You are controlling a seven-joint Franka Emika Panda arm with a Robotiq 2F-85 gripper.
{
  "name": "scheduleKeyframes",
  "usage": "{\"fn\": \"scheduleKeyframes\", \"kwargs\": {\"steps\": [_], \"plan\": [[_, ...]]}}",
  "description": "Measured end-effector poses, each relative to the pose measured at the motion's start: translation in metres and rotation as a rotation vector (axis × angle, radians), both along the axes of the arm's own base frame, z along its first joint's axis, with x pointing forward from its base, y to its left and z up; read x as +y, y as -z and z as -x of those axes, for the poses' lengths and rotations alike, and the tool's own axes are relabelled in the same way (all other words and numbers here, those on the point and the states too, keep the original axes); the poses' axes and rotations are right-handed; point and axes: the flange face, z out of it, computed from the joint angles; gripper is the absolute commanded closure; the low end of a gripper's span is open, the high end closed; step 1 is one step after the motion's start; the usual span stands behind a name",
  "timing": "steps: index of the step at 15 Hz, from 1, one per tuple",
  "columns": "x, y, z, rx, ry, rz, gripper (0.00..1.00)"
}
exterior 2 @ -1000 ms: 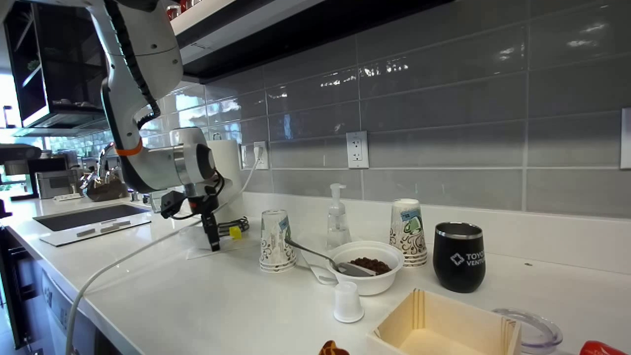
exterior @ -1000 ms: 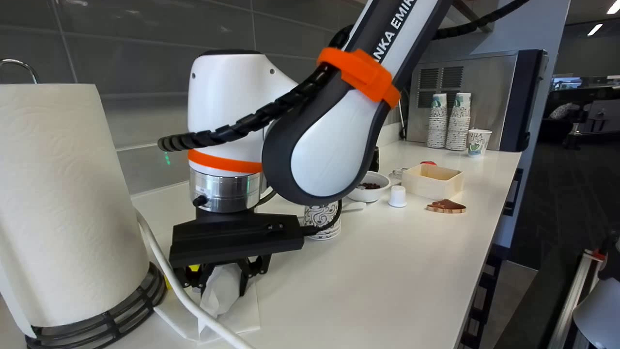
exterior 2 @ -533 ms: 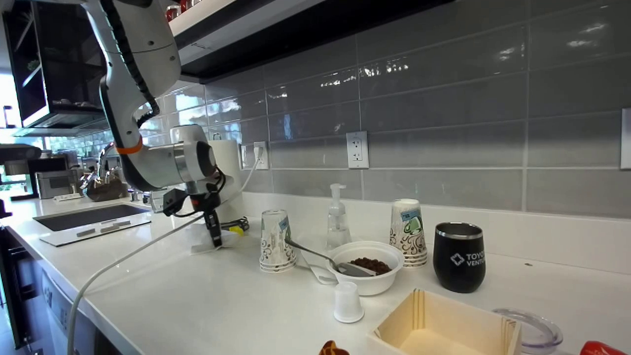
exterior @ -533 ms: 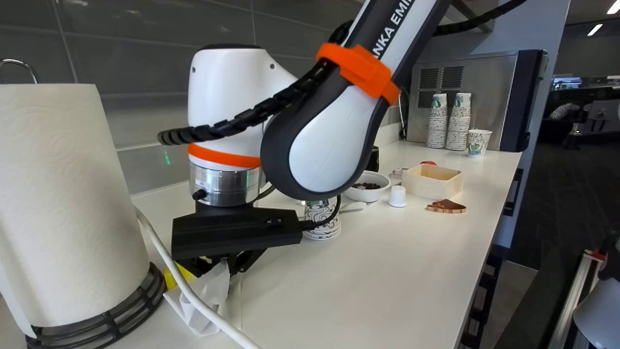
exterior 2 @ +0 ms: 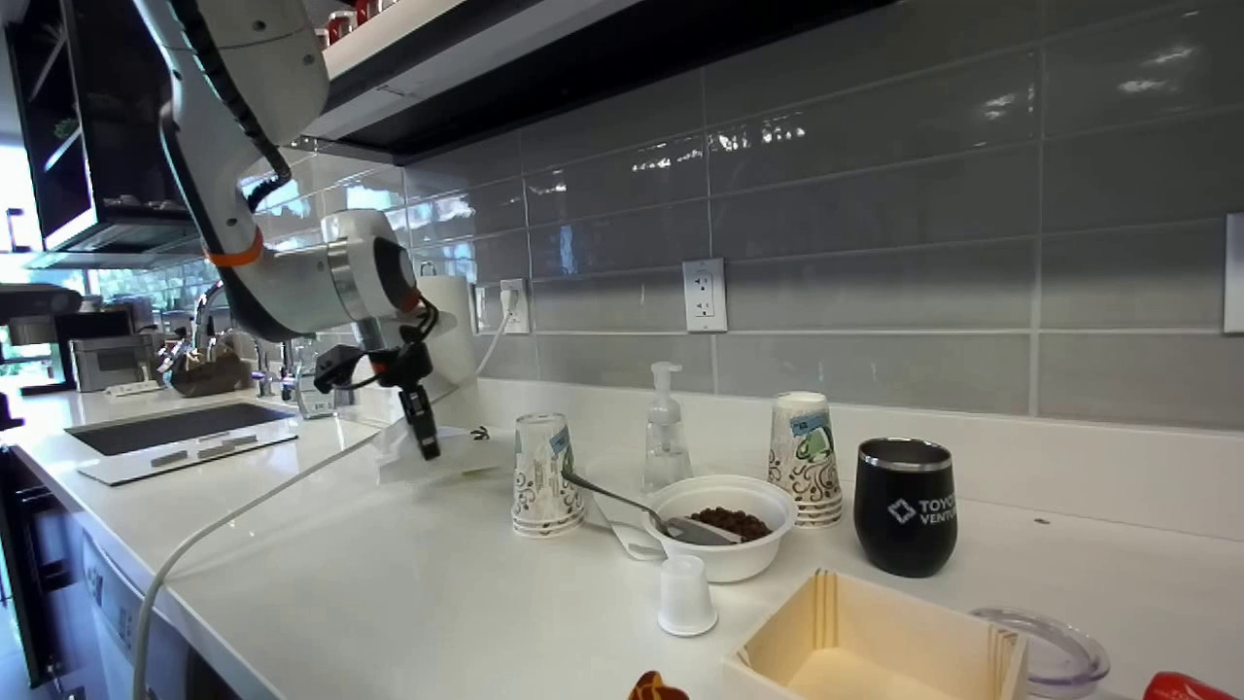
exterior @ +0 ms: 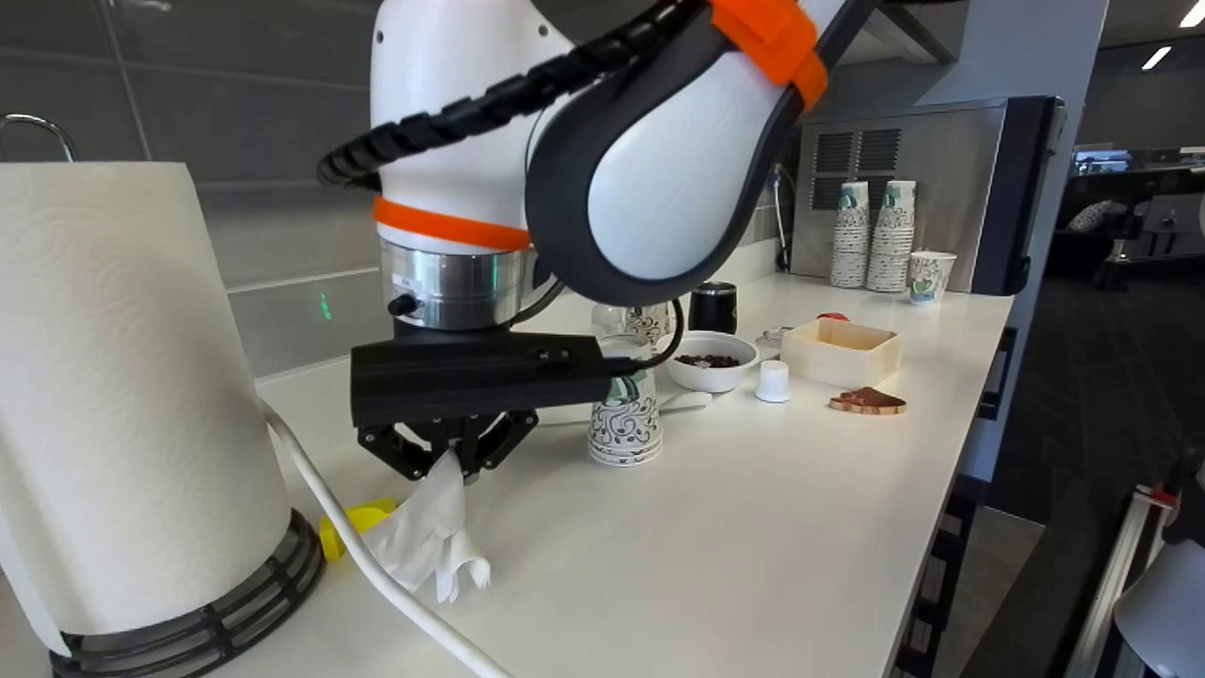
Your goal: Use the white napkins on the left to wipe the counter.
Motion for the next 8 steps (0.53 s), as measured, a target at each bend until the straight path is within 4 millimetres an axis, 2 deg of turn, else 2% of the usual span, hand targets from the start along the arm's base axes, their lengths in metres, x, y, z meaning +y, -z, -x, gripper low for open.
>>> {"fn": "scheduleKeyframes", "kwargs": {"steps": [3,5,8], "plan": [[-0.017,-0.025,0.010,0.005,0.032,0.057,0.99],[-0.030,-0.034,0.018,0.031,0.068,0.070,0.99],[-0.047,-0.024,0.034,0.123,0.128,0.064,0.99]]}}
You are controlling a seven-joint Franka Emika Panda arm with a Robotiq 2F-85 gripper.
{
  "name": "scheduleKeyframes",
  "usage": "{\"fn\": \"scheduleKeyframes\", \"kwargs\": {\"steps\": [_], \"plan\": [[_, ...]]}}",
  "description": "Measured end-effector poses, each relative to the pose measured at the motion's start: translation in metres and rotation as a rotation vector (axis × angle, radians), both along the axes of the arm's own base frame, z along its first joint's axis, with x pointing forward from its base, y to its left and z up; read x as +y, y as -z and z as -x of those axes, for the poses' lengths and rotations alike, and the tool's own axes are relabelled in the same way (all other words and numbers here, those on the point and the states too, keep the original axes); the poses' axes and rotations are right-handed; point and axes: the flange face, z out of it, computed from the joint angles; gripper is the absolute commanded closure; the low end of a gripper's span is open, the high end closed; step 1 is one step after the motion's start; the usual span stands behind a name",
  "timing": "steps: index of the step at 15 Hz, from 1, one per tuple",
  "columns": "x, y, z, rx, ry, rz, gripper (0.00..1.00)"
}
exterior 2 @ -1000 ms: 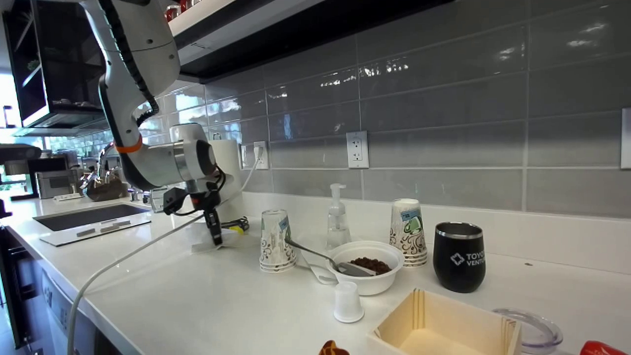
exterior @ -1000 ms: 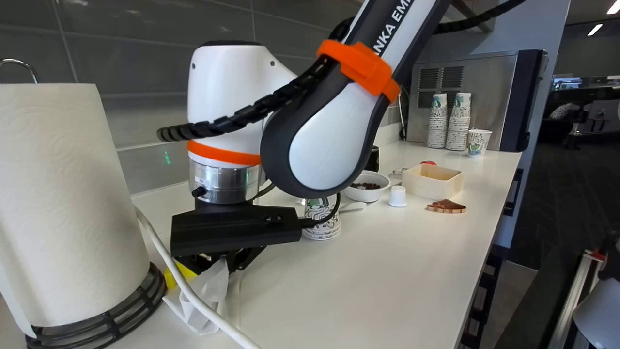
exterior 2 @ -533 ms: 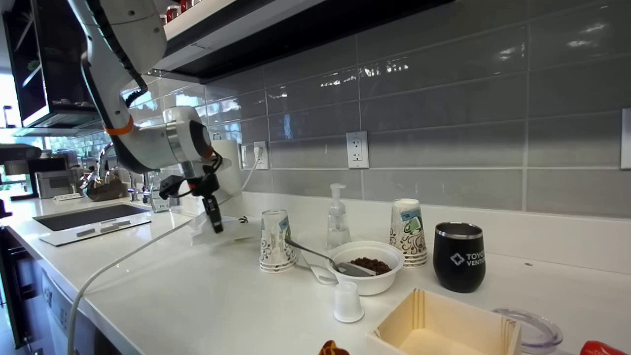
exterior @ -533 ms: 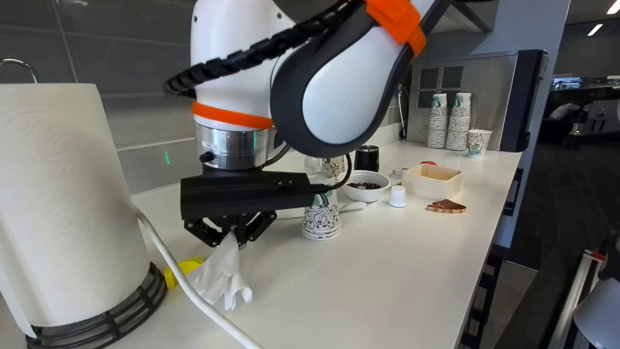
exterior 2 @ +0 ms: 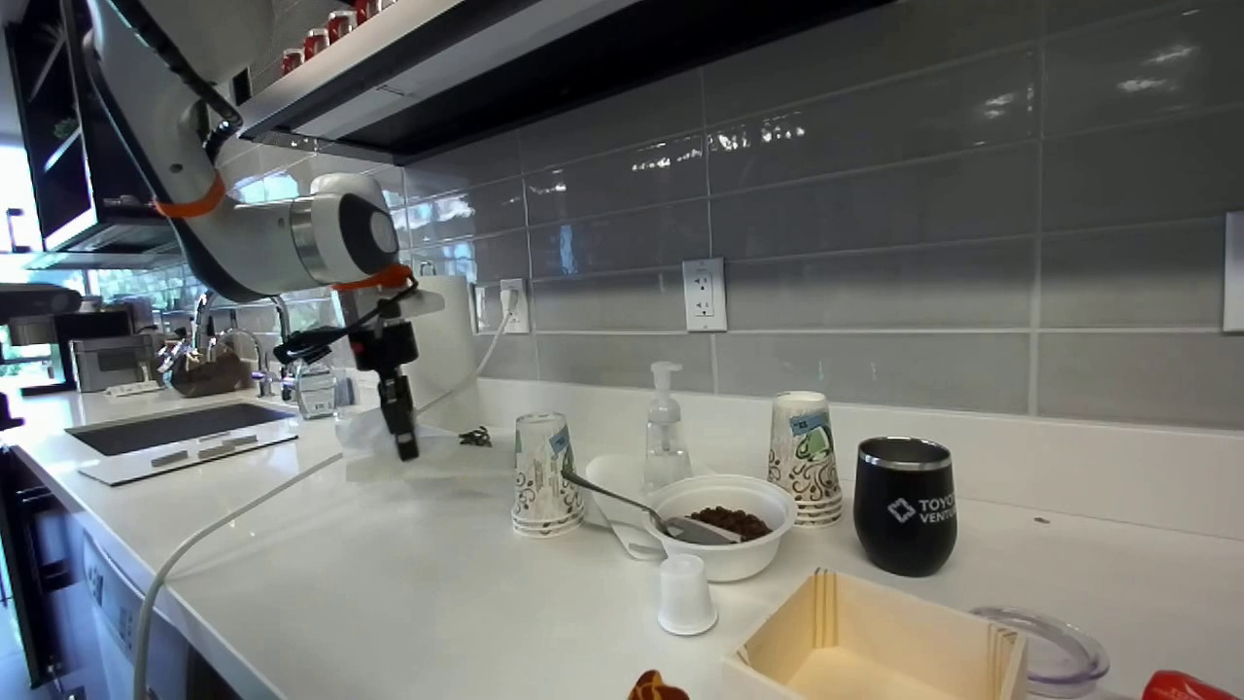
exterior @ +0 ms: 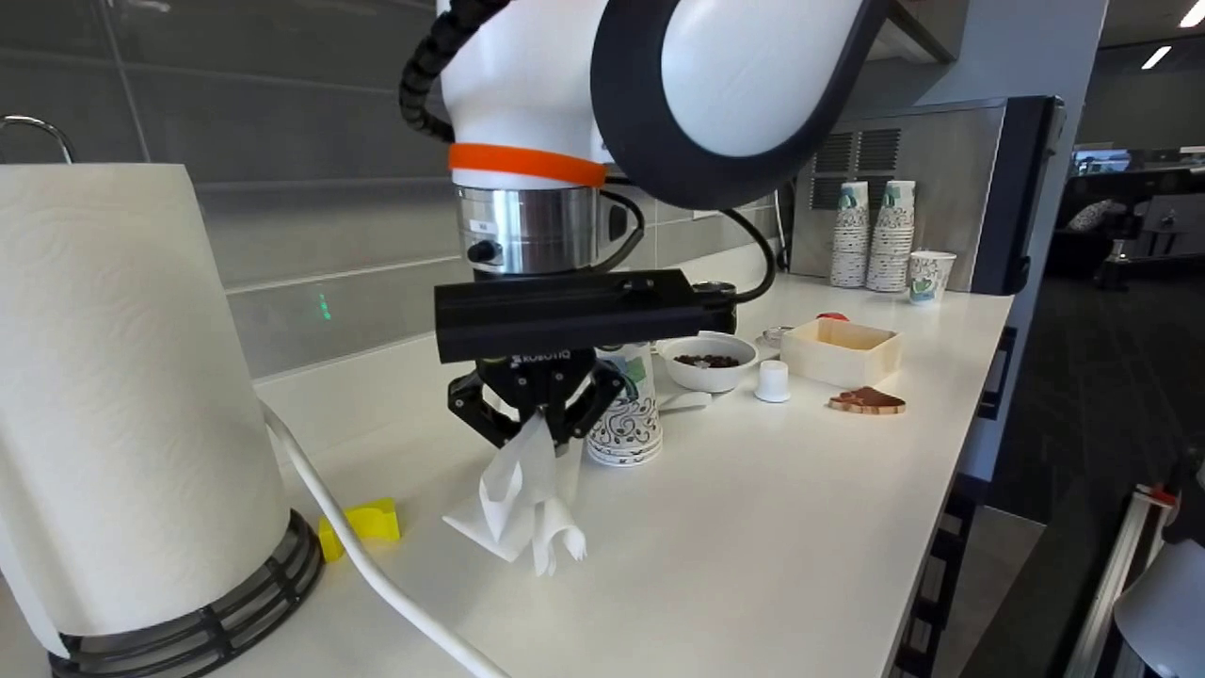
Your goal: Use the white napkins on the left to wipe the counter.
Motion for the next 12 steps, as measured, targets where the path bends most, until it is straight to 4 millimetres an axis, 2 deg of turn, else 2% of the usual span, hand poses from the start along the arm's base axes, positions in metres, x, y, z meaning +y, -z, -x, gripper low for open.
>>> {"fn": "scheduleKeyframes", "kwargs": {"steps": [5,8,12], "plan": [[-0.019,0.050,0.025,0.097,0.090,-0.066,0.99],[-0.030,0.073,0.041,0.161,0.172,-0.108,0.99],[-0.041,0.077,0.049,0.217,0.307,-0.130,0.99]]}}
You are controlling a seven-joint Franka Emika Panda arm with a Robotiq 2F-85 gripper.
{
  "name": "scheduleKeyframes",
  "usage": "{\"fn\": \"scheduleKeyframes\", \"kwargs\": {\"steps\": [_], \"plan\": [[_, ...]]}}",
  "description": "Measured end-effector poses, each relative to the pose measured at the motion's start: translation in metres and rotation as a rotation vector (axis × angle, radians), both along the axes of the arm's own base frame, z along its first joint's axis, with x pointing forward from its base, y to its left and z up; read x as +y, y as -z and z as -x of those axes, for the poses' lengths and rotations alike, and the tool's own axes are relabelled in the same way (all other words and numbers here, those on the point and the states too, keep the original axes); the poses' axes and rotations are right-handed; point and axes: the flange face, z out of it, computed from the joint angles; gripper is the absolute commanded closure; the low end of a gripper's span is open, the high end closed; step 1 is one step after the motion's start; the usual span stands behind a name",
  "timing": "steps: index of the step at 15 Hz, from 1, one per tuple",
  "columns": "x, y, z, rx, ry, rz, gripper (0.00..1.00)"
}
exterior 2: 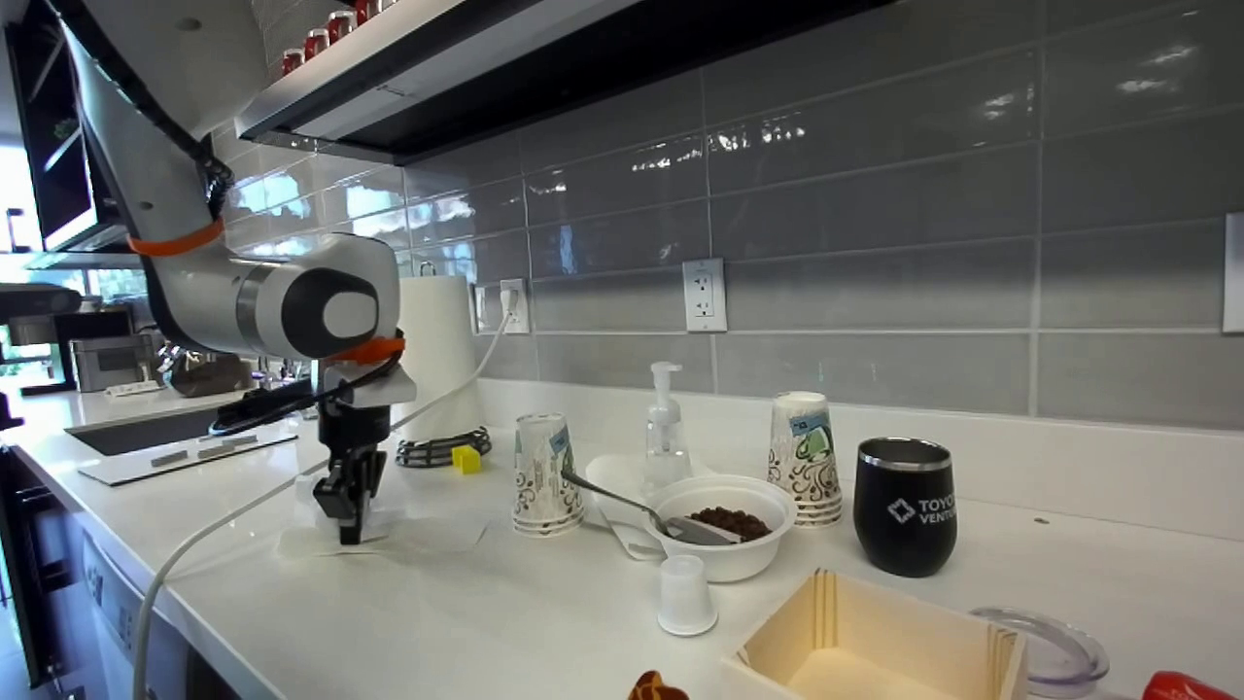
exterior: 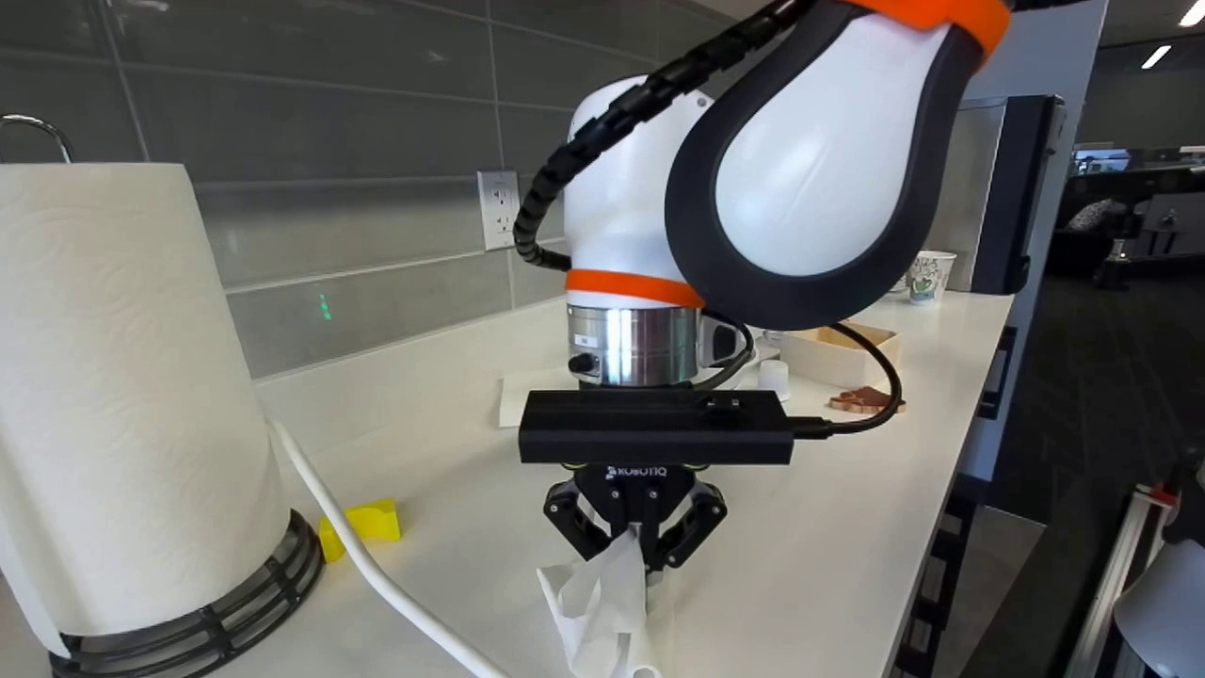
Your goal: Use the white napkins on the left to wipe the counter.
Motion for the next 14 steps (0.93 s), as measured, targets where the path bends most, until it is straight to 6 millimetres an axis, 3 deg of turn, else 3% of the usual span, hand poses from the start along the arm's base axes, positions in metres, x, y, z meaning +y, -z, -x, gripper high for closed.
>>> {"fn": "scheduleKeyframes", "kwargs": {"steps": [4,10,14], "plan": [[-0.021,0.001,0.014,0.060,0.141,0.077,0.99],[-0.071,0.005,0.036,0.135,0.370,0.216,0.99],[-0.106,0.007,0.034,0.149,0.531,0.315,0.99]]}}
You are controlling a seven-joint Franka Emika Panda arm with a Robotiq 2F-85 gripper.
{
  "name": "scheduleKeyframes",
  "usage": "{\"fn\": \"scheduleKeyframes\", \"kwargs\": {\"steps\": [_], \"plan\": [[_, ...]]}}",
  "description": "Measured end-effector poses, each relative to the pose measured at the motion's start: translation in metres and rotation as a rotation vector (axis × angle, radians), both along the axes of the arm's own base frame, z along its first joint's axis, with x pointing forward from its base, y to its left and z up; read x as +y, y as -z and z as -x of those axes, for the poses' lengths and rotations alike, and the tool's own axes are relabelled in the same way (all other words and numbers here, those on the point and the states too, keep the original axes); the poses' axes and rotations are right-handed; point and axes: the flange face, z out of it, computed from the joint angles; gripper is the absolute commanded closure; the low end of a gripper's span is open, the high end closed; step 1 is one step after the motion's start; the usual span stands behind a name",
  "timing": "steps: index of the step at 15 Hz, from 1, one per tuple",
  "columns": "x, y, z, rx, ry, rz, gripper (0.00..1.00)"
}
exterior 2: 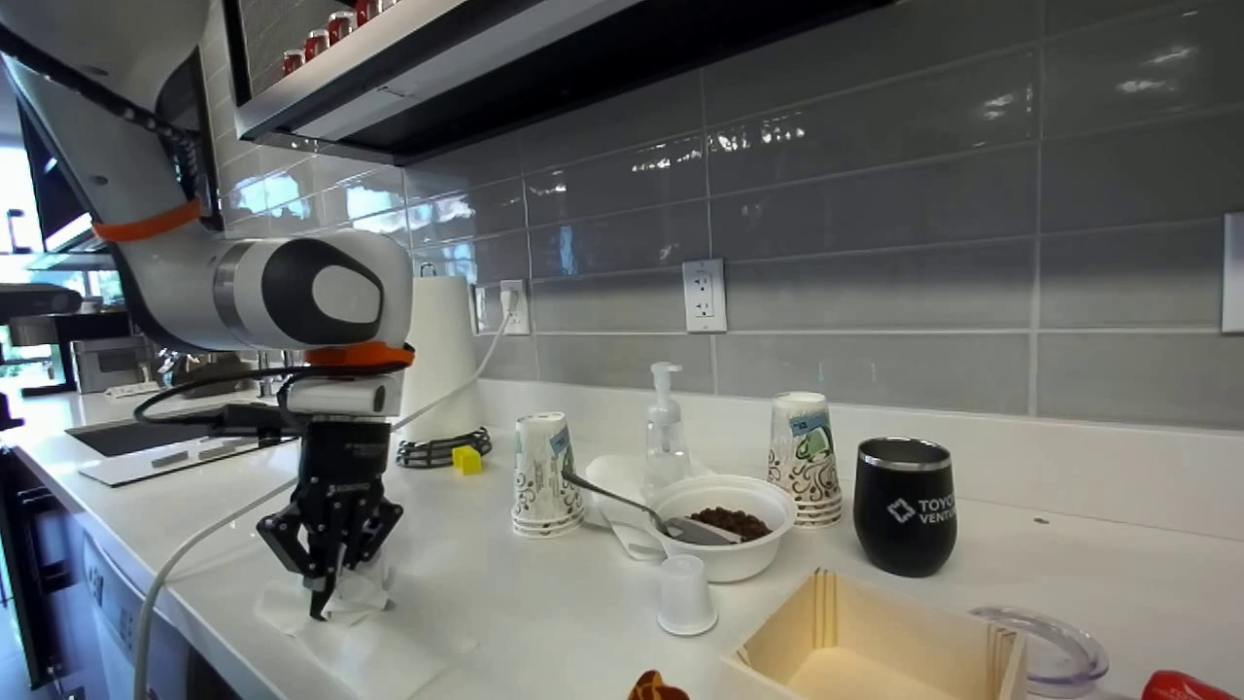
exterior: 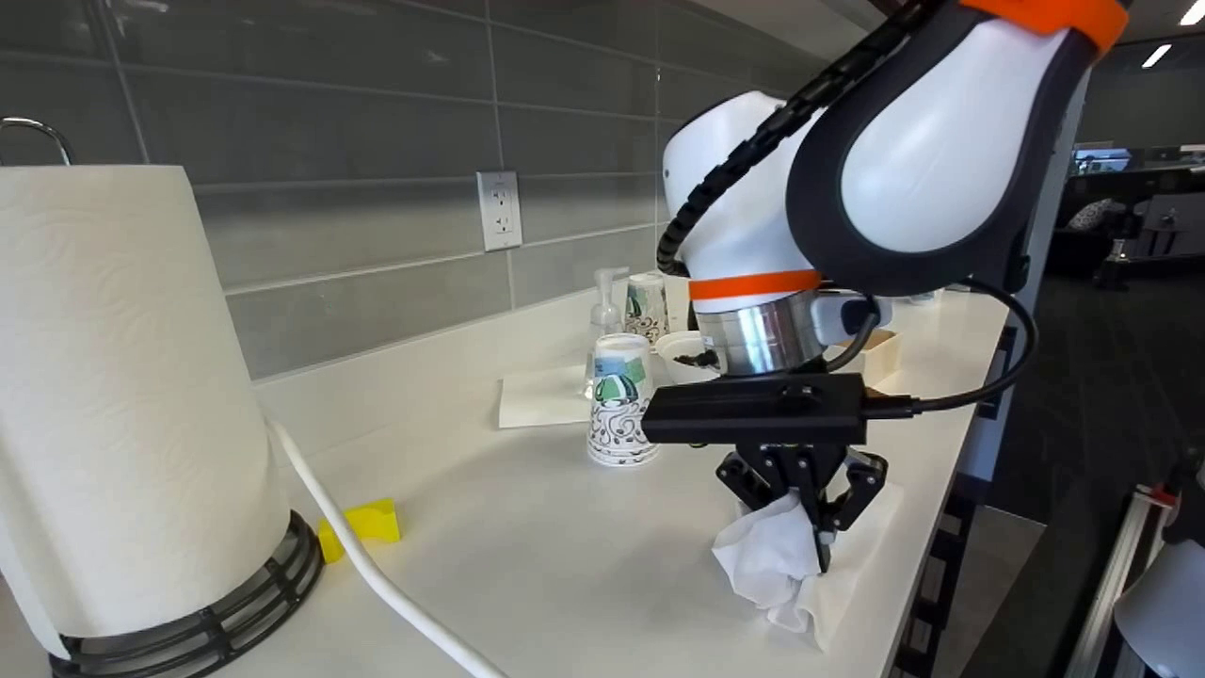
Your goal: Use the white napkins on the left to wipe the counter.
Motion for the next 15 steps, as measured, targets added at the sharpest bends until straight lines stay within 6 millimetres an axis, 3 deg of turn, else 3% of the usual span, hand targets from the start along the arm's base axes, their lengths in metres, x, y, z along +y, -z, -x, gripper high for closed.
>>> {"fn": "scheduleKeyframes", "kwargs": {"steps": [8,11,15], "plan": [[-0.057,0.000,-0.037,-0.113,0.151,0.198,0.99],[-0.055,-0.004,-0.050,-0.228,0.108,0.178,0.99],[-0.036,-0.011,-0.062,-0.391,0.008,0.089,0.99]]}}
